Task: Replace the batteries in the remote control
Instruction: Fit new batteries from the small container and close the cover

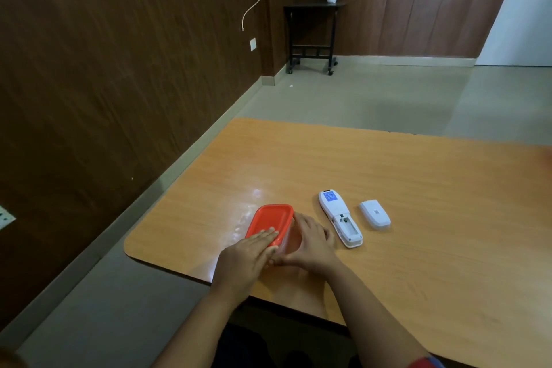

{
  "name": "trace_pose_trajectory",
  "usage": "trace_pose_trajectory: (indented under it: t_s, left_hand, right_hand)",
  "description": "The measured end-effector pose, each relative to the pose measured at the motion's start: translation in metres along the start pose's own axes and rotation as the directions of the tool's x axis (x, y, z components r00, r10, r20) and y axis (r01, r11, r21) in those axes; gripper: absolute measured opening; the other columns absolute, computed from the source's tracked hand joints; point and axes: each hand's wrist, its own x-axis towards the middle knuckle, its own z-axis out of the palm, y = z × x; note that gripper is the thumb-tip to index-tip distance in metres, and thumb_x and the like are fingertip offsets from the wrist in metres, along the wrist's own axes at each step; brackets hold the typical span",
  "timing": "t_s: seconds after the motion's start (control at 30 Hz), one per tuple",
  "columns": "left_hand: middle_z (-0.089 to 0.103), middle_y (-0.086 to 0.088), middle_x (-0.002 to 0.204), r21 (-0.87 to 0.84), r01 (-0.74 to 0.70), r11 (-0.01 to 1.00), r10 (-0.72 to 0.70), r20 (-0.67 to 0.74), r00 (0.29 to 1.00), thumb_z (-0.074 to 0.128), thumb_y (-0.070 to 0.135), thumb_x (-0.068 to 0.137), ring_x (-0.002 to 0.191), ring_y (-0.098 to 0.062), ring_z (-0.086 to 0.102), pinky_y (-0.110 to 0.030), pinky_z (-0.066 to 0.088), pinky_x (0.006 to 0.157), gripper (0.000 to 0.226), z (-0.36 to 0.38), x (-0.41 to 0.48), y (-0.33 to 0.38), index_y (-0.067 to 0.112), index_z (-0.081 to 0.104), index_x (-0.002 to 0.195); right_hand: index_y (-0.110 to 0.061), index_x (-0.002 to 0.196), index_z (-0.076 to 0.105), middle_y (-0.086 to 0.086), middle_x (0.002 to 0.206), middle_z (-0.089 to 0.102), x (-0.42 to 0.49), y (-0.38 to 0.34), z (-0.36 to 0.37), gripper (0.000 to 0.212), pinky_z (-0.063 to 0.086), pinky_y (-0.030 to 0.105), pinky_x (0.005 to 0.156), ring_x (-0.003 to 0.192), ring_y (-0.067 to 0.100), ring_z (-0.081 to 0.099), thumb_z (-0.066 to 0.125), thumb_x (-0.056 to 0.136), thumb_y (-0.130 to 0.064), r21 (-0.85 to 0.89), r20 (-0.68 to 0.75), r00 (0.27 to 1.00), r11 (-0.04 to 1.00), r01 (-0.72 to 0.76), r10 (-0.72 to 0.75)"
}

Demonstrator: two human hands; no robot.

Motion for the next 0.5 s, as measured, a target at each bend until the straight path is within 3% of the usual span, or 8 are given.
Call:
trace_pose_trajectory:
  t_s: [0.13, 0.23, 0.33, 0.43, 0.5]
  left_hand:
    - [0.070, 0.007, 0.115, -0.137, 0.062, 0.989, -0.074, -0.081, 0.994, 0.041, 0.053, 0.091, 0.102, -0.003, 0.065, -0.013, 0.048, 0.082, 0.050, -0.004, 0.000, 0.000, 0.022, 0.067, 0.119]
    - [0.074, 0.004, 0.094, -0.413, 0.228, 0.882, -0.329, -0.192, 0.925, 0.047, 0.046, 0.091, 0.078, 0.003, 0.065, -0.007, 0.044, 0.063, 0.046, -0.010, 0.001, 0.003, 0.013, 0.070, 0.114]
    - [0.069, -0.007, 0.098, -0.689, 0.328, 0.646, -0.617, -0.218, 0.756, 0.048, 0.025, 0.098, 0.086, -0.003, 0.063, -0.007, 0.047, 0.072, 0.032, -0.017, 0.005, 0.000, 0.004, 0.067, 0.111]
    - [0.067, -0.013, 0.100, -0.825, 0.385, 0.414, -0.827, -0.163, 0.538, 0.044, 0.029, 0.099, 0.092, -0.024, 0.063, -0.034, 0.054, 0.084, 0.032, -0.013, 0.008, -0.012, 0.006, 0.065, 0.107]
    - [0.065, -0.017, 0.104, -0.870, 0.409, 0.274, -0.907, -0.093, 0.411, 0.042, 0.028, 0.099, 0.095, -0.031, 0.063, -0.044, 0.053, 0.088, 0.026, -0.008, 0.008, -0.025, 0.012, 0.062, 0.104]
  right_hand:
    - [-0.032, 0.147, 0.020, -0.007, 0.153, 0.027, 0.000, 0.002, -0.002, 0.130, 0.009, 0.042, 0.114, 0.142, 0.009, 0.019, 0.058, 0.034, -0.084, 0.004, 0.028, 1.000, 1.000, 0.002, -0.003]
    - [-0.031, 0.146, 0.022, -0.008, 0.149, 0.029, -0.002, 0.003, -0.001, 0.123, 0.008, 0.041, 0.113, 0.140, 0.009, 0.022, 0.074, 0.044, -0.073, -0.065, 0.048, 0.999, 0.998, 0.019, -0.016]
    - [-0.031, 0.144, 0.025, -0.009, 0.145, 0.030, -0.005, 0.001, 0.002, 0.118, 0.010, 0.041, 0.113, 0.138, 0.008, 0.023, 0.072, 0.045, -0.075, -0.153, 0.030, 0.999, 0.988, 0.026, -0.022]
    - [-0.033, 0.145, 0.022, -0.010, 0.144, 0.029, -0.005, -0.002, 0.004, 0.120, 0.010, 0.041, 0.113, 0.138, 0.008, 0.022, 0.068, 0.044, -0.079, -0.164, 0.029, 1.000, 0.986, 0.018, -0.013]
    - [-0.032, 0.145, 0.021, -0.009, 0.146, 0.027, -0.005, -0.003, 0.004, 0.119, 0.009, 0.042, 0.114, 0.139, 0.009, 0.020, 0.068, 0.046, -0.078, -0.168, 0.046, 0.999, 0.986, 0.006, 0.002]
